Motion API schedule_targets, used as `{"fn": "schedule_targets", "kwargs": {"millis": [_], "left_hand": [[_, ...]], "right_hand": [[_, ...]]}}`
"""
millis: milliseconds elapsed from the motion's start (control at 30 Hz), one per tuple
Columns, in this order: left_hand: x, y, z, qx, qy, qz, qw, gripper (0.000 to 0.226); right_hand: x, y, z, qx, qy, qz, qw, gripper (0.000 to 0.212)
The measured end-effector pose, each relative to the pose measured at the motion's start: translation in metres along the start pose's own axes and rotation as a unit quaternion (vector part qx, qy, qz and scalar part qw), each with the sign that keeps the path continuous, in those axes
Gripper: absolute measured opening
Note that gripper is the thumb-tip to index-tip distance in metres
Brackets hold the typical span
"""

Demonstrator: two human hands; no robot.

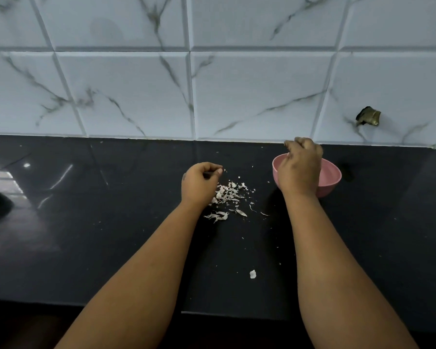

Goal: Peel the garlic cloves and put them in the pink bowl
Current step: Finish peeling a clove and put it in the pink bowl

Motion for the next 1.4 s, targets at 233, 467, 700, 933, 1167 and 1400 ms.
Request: {"fn": "schedule_targets", "kwargs": {"millis": [233, 467, 700, 933, 1167, 1400], "left_hand": [[0.011, 0.006, -0.051, -0.188, -0.139, -0.075, 0.969, 0.016], [0.019, -0.001, -0.05, -0.221, -0.193, -0.154, 0.944, 0.048], [0.024, -0.002, -0.047, -0.22, -0.232, -0.217, 0.922, 0.057], [0.03, 0.007, -0.032, -0.139, -0.172, -0.223, 0.949, 0.041], [0.022, 0.008, -0.002, 0.013, -0.045, -0.107, 0.993, 0.012], [0.012, 0.006, 0.015, 0.078, -0.064, -0.005, 0.995, 0.02]], "right_hand": [[0.036, -0.013, 0.013, 0.05, 0.138, -0.12, 0.982, 0.01], [0.056, -0.049, 0.059, 0.32, 0.116, -0.148, 0.928, 0.019], [0.062, -0.074, 0.088, 0.455, 0.045, -0.14, 0.878, 0.02], [0.052, -0.059, 0.079, 0.376, 0.075, -0.107, 0.917, 0.017], [0.033, -0.042, 0.076, 0.301, 0.192, -0.002, 0.934, 0.018], [0.042, -0.047, 0.08, 0.287, 0.333, 0.12, 0.89, 0.015]]}}
Point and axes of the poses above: each hand's wrist, its own y-axis towards the middle knuckle, its own z-axis out of the palm, x = y × z, the point moved 6 cm from there along y, towards the middle knuckle, and after that the axes turned 4 degrees about -y, right-handed, at the moved point
